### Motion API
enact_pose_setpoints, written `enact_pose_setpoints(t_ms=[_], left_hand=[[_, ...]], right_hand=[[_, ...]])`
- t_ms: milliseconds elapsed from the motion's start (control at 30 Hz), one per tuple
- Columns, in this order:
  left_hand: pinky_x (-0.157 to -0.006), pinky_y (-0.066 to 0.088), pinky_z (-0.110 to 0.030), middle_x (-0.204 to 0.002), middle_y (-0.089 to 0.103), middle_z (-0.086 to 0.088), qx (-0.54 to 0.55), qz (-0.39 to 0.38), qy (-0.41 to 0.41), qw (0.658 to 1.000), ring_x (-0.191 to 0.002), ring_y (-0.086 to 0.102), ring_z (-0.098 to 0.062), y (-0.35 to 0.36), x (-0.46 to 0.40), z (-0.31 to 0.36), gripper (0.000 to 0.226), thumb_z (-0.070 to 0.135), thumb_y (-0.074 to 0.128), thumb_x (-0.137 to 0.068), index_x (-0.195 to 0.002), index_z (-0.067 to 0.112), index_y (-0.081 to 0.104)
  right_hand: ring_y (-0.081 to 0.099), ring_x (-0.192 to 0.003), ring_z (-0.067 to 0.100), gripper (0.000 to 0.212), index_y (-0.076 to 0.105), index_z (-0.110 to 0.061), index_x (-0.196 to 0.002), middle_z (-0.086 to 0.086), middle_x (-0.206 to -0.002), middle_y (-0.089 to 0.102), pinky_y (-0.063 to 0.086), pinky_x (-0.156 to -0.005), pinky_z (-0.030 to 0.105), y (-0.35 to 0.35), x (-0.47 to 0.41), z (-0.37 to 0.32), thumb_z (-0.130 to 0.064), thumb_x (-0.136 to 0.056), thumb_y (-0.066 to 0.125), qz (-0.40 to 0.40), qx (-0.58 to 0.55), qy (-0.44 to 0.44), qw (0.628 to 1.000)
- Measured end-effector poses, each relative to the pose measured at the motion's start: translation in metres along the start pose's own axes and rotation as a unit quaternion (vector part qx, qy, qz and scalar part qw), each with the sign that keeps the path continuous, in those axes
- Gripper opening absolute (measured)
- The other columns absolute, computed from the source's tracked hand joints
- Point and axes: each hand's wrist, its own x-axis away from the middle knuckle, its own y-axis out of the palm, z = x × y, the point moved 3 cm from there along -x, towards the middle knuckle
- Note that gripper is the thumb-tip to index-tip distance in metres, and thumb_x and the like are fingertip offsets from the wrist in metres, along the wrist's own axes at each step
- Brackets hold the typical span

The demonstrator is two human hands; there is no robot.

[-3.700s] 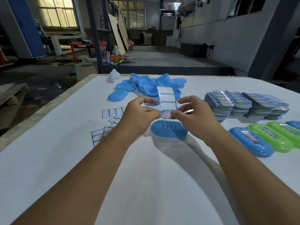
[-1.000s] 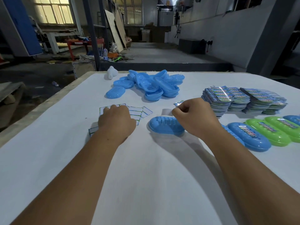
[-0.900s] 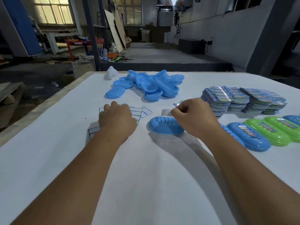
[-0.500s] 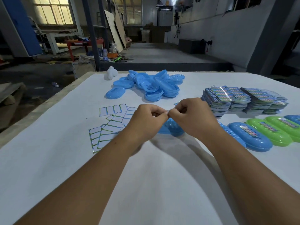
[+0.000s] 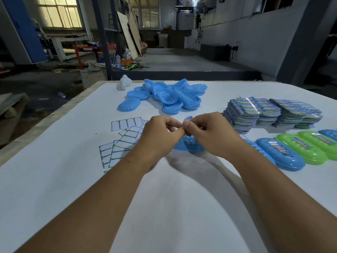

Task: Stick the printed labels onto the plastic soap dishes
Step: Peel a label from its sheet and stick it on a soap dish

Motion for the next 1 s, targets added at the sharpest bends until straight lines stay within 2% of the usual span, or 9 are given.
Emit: enact_pose_setpoints(t_ms=[67, 167, 233, 333, 567, 667, 800, 933, 1000], left_hand=[[-0.049, 0.036, -0.012, -0.058, 0.058, 0.014, -0.003, 0.017, 0.004, 1.000, -0.051, 0.048, 0.002, -0.002, -0.001, -0.001, 0.018, 0.040, 0.078, -0.080, -0.076, 0.023, 0.074], [-0.049, 0.039, -0.015, -0.056, 0.058, 0.015, -0.001, 0.020, 0.001, 1.000, -0.051, 0.049, -0.001, -0.001, -0.003, -0.002, 0.017, 0.038, 0.076, -0.079, -0.073, 0.023, 0.073], [-0.050, 0.041, -0.019, -0.057, 0.060, 0.013, -0.004, 0.013, -0.001, 1.000, -0.052, 0.050, -0.003, 0.000, -0.003, -0.002, 0.014, 0.036, 0.073, -0.078, -0.073, 0.022, 0.073], [-0.047, 0.040, -0.016, -0.054, 0.060, 0.014, 0.004, 0.001, -0.007, 1.000, -0.050, 0.049, -0.002, 0.001, -0.003, -0.003, 0.012, 0.033, 0.070, -0.078, -0.073, 0.022, 0.073], [-0.044, 0.038, -0.013, -0.052, 0.059, 0.014, 0.014, 0.001, -0.020, 1.000, -0.047, 0.048, 0.000, -0.002, -0.006, -0.004, 0.013, 0.032, 0.069, -0.077, -0.072, 0.021, 0.073], [-0.048, 0.039, -0.016, -0.053, 0.061, 0.014, 0.003, 0.010, -0.032, 0.999, -0.047, 0.049, 0.001, -0.004, -0.007, -0.007, 0.015, 0.036, 0.070, -0.077, -0.072, 0.023, 0.073], [-0.056, 0.044, -0.022, -0.064, 0.069, 0.011, -0.007, 0.013, -0.040, 0.999, -0.054, 0.056, 0.002, -0.005, -0.009, -0.010, 0.024, 0.046, 0.073, -0.080, -0.075, 0.022, 0.072], [-0.054, 0.041, -0.018, -0.061, 0.066, 0.012, -0.063, -0.008, -0.037, 0.997, -0.054, 0.056, 0.001, -0.005, -0.011, -0.014, 0.025, 0.045, 0.074, -0.082, -0.074, 0.022, 0.070], [-0.059, 0.041, -0.023, -0.065, 0.065, 0.010, -0.092, -0.017, -0.038, 0.995, -0.060, 0.058, -0.005, -0.002, -0.012, -0.015, 0.024, 0.044, 0.075, -0.082, -0.074, 0.022, 0.070]], right_hand=[[0.046, -0.047, 0.003, 0.036, 0.070, -0.019, -0.066, -0.013, -0.053, 0.061, 0.034, -0.047, 0.014, 0.000, -0.001, 0.002, -0.035, -0.097, 0.061, 0.006, 0.003, 0.014, 1.000], [0.035, -0.049, 0.010, 0.038, 0.066, -0.008, -0.064, 0.005, -0.052, 0.054, 0.033, -0.052, 0.028, -0.003, -0.004, 0.008, -0.034, -0.092, 0.064, 0.039, 0.044, 0.052, 0.997], [0.031, -0.045, 0.012, 0.040, 0.060, -0.013, -0.054, -0.002, -0.043, 0.045, 0.030, -0.051, 0.026, -0.008, -0.004, 0.012, -0.034, -0.088, 0.065, 0.063, 0.062, 0.081, 0.993], [0.032, -0.044, 0.014, 0.041, 0.060, -0.019, -0.050, -0.005, -0.040, 0.045, 0.030, -0.049, 0.026, -0.013, -0.004, 0.014, -0.036, -0.086, 0.067, 0.077, 0.072, 0.105, 0.989], [0.029, -0.045, 0.011, 0.029, 0.061, -0.008, -0.059, -0.006, -0.044, 0.043, 0.030, -0.049, 0.025, -0.012, -0.005, 0.013, -0.027, -0.081, 0.062, 0.063, 0.035, 0.110, 0.991], [0.031, -0.050, 0.013, 0.032, 0.064, 0.000, -0.069, 0.002, -0.051, 0.044, 0.032, -0.052, 0.028, -0.013, -0.005, 0.013, -0.031, -0.079, 0.063, 0.065, 0.003, 0.113, 0.992], [0.034, -0.043, 0.010, 0.033, 0.072, -0.015, -0.065, -0.005, -0.045, 0.047, 0.034, -0.052, 0.028, -0.013, -0.005, 0.012, -0.044, -0.080, 0.074, 0.038, -0.007, 0.115, 0.993], [0.032, -0.044, 0.010, 0.044, 0.071, -0.004, -0.068, -0.001, -0.048, 0.045, 0.032, -0.052, 0.028, -0.013, -0.005, 0.016, -0.046, -0.082, 0.077, 0.018, 0.040, 0.133, 0.990], [0.034, -0.042, 0.011, 0.040, 0.072, -0.009, -0.064, -0.008, -0.041, 0.043, 0.031, -0.049, 0.026, -0.013, -0.004, 0.018, -0.045, -0.081, 0.078, 0.008, 0.066, 0.146, 0.987]])
